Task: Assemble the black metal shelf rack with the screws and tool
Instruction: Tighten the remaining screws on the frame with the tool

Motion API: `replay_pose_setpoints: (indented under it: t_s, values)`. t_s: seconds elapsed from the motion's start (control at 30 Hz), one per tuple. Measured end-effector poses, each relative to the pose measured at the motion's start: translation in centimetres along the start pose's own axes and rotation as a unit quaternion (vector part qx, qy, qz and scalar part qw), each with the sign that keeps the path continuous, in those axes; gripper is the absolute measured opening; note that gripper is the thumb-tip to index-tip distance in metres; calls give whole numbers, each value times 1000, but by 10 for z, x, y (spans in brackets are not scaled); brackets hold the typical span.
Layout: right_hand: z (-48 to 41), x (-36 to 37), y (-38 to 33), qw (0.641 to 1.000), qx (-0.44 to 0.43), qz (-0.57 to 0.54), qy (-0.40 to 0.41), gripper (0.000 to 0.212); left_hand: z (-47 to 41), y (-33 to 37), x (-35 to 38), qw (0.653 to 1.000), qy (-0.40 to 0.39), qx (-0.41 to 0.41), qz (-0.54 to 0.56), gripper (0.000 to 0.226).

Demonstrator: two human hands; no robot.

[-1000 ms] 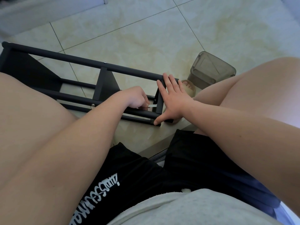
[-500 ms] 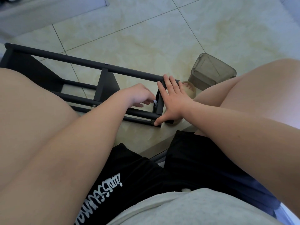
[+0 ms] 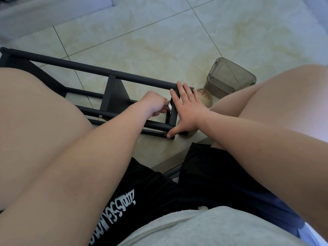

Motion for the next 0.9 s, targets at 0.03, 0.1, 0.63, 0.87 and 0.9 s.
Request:
replay_pose_setpoints:
  t_s: [0.03, 0.1, 0.63, 0.87, 0.9]
  values:
    - [0, 0, 0, 1000, 0, 0, 0, 163, 0, 0, 1, 1000, -1, 1, 3, 10]
    - [-1, 0, 1, 1000, 1, 2, -1, 163, -1, 1, 2, 1000, -5, 6, 8, 13]
    - [0, 0, 0, 1000, 1, 4, -1, 164, -1, -8, 8, 998, -38, -46, 3, 12]
    - [1, 0, 0, 1000, -2, 3, 1, 163, -3, -10, 15, 997, -57, -42, -38, 16]
    - [1, 0, 0, 1000, -2, 3, 0, 163, -4, -10, 16, 997, -59, -41, -40, 16]
Point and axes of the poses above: each hand's wrist, its own z-axis away from the middle knuckle, its own x-axis out of the palm, y = z × x, the point moved 9 cm from there along -z, towards the middle knuckle, and after that the axes turned 11 degrees about -z, right-handed, at the moved point
